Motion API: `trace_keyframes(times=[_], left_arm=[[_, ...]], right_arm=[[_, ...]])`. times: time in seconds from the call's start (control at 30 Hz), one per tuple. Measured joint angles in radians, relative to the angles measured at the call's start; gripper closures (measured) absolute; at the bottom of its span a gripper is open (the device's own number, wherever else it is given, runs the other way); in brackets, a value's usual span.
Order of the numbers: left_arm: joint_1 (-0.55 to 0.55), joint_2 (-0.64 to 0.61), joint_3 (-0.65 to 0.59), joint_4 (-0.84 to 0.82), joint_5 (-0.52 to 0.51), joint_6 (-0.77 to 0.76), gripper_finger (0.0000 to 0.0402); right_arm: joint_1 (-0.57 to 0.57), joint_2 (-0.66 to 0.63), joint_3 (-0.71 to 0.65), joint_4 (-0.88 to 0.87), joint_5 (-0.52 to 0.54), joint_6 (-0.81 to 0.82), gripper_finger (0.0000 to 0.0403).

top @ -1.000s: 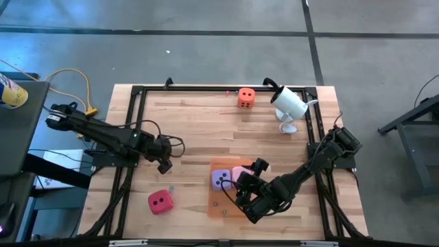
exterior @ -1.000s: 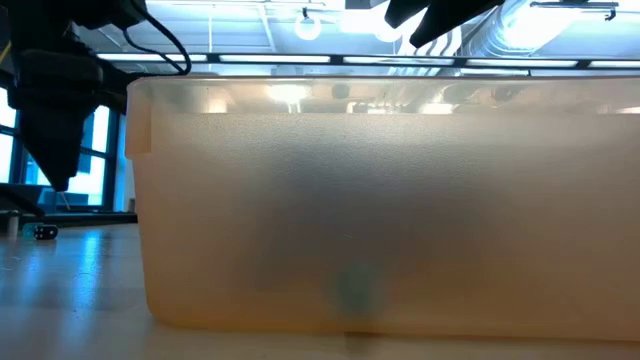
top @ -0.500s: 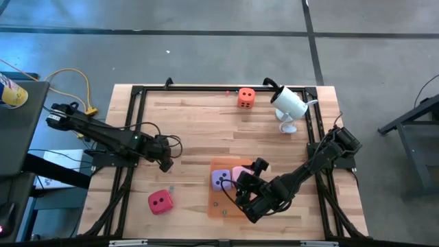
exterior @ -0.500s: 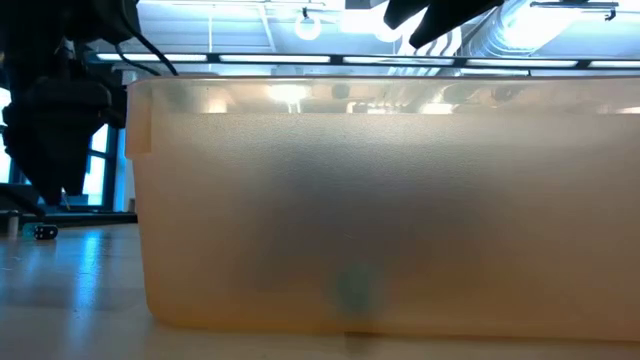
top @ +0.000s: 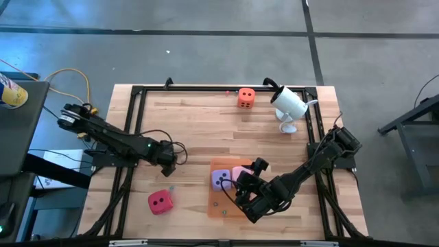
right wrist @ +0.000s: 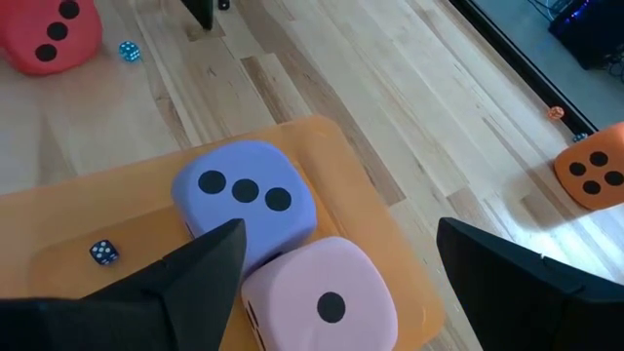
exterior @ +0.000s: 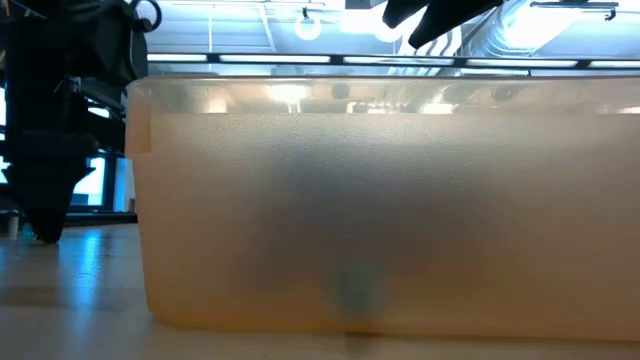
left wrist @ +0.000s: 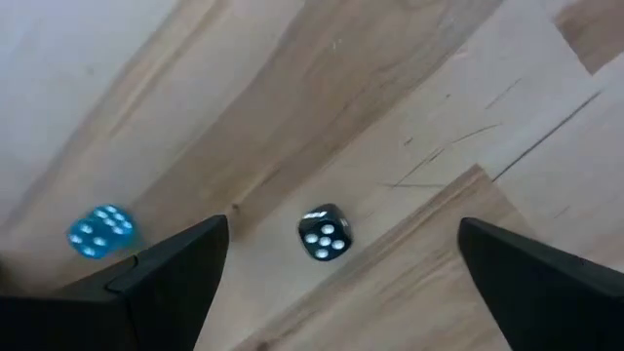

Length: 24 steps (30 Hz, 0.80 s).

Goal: Pick & Place Dice
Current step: Put the small black dice into the orange bin

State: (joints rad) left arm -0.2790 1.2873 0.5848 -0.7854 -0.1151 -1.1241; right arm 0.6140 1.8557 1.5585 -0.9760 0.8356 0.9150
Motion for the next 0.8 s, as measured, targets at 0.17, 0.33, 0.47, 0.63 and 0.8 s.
trace_keyframes(times=[0.17,0.33,0.47,0.63,0.8], left_arm=[[0.000,0.044,0.003,0.009,0.012,-0.028,0.0006],[0.001,0.047,0.002,0.014,0.012,-0.030,0.0006],[0.001,0.047,0.001,0.016,0.011,-0.029,0.0006],[0.001,0.048,0.001,0.020,-0.001,-0.029,0.0010],[0.001,0.049,0.000,0.030,-0.005,-0.046,0.0055]], right_arm=[[0.000,0.000,0.000,0.000,0.000,0.000,0.0076],[0.000,0.000,0.000,0.000,0.000,0.000,0.0076],[0.000,0.000,0.000,0.000,0.000,0.000,0.0076],[0.000,0.000,0.000,0.000,0.000,0.000,0.0076],[0.000,0.000,0.000,0.000,0.000,0.000,0.0076]])
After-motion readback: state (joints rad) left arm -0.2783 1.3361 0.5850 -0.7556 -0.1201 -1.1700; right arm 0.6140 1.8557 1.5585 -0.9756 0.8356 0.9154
